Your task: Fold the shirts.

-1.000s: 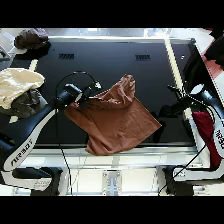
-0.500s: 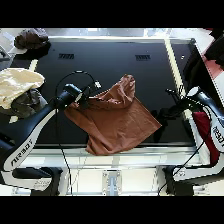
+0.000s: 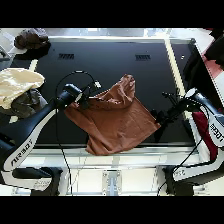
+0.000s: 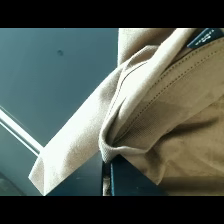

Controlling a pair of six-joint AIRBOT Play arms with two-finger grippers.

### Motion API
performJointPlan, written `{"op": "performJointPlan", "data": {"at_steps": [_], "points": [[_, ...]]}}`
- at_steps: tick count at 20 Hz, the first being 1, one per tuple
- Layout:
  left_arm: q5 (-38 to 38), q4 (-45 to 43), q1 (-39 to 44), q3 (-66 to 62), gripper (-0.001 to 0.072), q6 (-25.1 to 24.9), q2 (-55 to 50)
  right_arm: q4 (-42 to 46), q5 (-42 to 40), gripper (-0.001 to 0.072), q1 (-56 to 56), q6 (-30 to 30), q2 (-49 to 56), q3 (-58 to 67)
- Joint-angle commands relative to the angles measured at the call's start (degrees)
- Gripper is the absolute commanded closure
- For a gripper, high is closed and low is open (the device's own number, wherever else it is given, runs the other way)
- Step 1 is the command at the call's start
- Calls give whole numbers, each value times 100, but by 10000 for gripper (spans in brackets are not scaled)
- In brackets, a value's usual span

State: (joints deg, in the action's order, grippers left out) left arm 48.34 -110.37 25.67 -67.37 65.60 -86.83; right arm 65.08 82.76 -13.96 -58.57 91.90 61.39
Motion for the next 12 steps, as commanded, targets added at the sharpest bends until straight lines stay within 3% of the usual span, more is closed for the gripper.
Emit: {"op": "performJointPlan", "data": {"at_steps": [1,10,12], "points": [[0,2,-7,-4,688,9,-2,-37,-118,259,4,94,72,4],[0,2,-7,-4,688,9,-2,289,-142,267,2,131,79,232],[0,2,-7,-4,688,7,-2,234,-133,305,4,133,79,166]]}}
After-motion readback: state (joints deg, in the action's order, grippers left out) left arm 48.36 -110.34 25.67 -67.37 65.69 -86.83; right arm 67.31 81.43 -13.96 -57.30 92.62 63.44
